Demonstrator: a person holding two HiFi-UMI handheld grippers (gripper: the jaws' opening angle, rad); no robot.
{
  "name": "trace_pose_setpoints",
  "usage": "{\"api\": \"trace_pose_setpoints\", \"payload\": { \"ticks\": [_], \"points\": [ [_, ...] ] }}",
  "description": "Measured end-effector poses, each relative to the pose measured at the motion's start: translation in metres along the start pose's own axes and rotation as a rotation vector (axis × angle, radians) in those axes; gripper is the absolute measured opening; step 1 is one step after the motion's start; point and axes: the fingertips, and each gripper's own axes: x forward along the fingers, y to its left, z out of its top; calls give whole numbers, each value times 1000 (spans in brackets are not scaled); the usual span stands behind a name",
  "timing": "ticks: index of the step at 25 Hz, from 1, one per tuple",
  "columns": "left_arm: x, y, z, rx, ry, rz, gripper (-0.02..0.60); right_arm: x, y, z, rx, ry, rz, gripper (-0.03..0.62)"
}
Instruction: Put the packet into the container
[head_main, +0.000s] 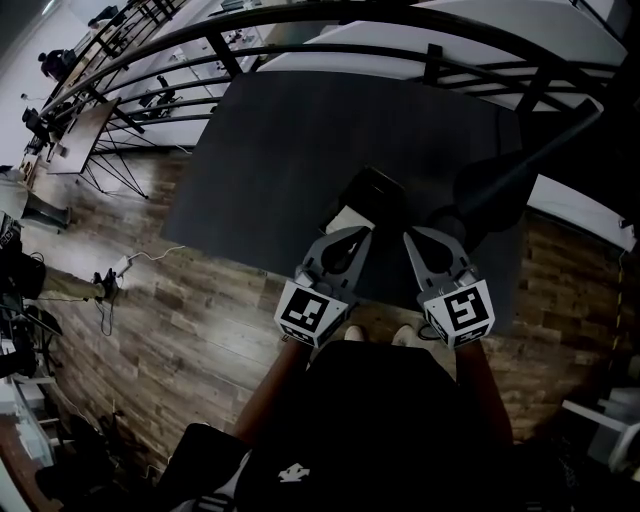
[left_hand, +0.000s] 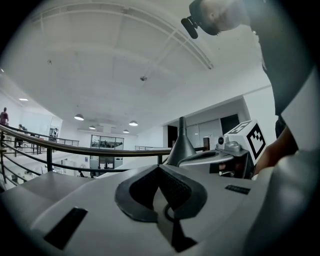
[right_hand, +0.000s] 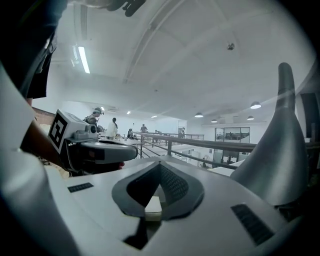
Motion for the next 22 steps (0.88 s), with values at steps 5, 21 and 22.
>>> {"api": "trace_pose_setpoints", "payload": {
  "ticks": [5,21,22],
  "points": [
    [0,0,0,1,1,1,6,1,2,2,12,-14,18,5],
    [1,-3,-5,-19,6,-4,6,-1,8,4,-4,-20,53,3],
    [1,-4,-4,-16,4,-4,6,-2,8,4,-4,-21,52,3]
  ]
}}
